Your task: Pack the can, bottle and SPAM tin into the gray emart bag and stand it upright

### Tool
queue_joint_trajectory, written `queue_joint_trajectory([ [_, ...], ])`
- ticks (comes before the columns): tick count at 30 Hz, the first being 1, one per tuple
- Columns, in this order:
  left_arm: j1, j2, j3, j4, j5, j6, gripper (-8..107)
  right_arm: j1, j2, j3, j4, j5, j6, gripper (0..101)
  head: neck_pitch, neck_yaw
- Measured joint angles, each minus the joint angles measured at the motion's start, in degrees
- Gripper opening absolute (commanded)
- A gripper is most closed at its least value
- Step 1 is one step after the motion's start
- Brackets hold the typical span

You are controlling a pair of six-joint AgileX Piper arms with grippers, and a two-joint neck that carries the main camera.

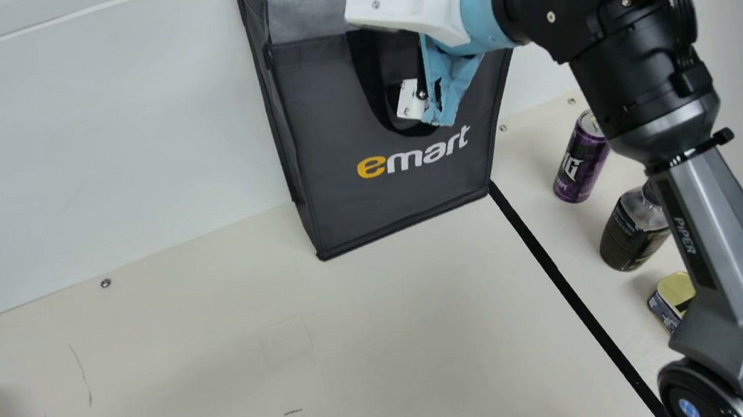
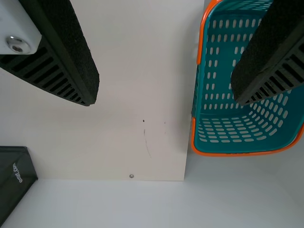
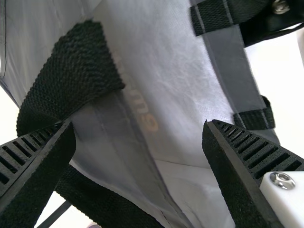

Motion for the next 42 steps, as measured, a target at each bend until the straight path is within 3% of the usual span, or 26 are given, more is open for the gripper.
queue_joint_trajectory([
  [1,0.0,0.0,0.0,0.0,0.0,0.0,90,0.0,0.1,0.1,0.1,0.0,-0.3,95,0.0,0.1],
  [15,0.0,0.0,0.0,0.0,0.0,0.0,90,-1.6,0.9,3.6,2.0,0.0,-2.5,1,0.0,0.1],
  [27,0.0,0.0,0.0,0.0,0.0,0.0,90,-2.4,-0.3,5.4,3.0,0.2,-2.4,0,0.0,0.1],
  [42,0.0,0.0,0.0,0.0,0.0,0.0,90,0.3,-6.3,7.3,1.1,0.1,1.8,0,0.0,0.0],
])
